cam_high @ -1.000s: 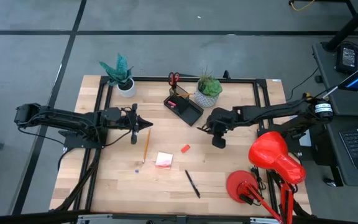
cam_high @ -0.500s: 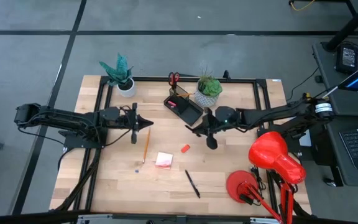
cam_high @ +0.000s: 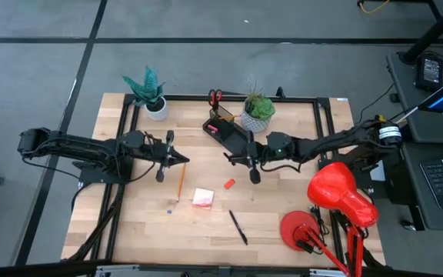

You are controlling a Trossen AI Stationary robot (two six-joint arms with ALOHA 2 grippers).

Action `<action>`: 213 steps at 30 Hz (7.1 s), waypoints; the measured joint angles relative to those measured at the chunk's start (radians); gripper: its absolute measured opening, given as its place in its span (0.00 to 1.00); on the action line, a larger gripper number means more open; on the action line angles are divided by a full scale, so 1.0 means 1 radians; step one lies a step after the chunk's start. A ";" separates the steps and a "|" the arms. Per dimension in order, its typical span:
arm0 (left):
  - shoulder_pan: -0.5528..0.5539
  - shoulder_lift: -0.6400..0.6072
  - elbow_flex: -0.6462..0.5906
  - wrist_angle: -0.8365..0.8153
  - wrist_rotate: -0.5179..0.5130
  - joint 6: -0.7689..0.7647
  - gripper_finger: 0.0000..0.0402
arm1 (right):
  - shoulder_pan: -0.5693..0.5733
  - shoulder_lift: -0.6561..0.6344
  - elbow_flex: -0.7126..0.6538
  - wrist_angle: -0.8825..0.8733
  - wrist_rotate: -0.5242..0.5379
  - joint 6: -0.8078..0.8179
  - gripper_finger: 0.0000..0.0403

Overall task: Pick and place office supplies into organizer
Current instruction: Put the black pen into the black desk organizer, then put the blue binder clip into the black desk organizer

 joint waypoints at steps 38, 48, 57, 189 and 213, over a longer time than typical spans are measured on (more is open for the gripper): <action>0.000 0.000 0.000 -0.019 -0.126 0.037 0.01 | -0.234 0.077 0.114 0.209 0.191 -0.019 0.05; -0.001 0.000 0.000 -0.049 -0.125 0.020 0.01 | -0.293 0.252 0.272 0.184 0.194 -0.006 0.06; -0.001 0.000 0.000 -0.069 -0.125 0.017 0.01 | -0.328 0.293 0.283 0.170 0.266 -0.015 0.05; -0.820 0.358 0.242 -0.454 -0.381 -0.752 0.00 | 0.435 0.180 0.163 -0.066 0.504 0.116 0.02; -0.819 0.352 0.242 -0.685 -0.455 -0.763 0.20 | 0.431 0.282 0.162 0.047 0.518 0.053 0.02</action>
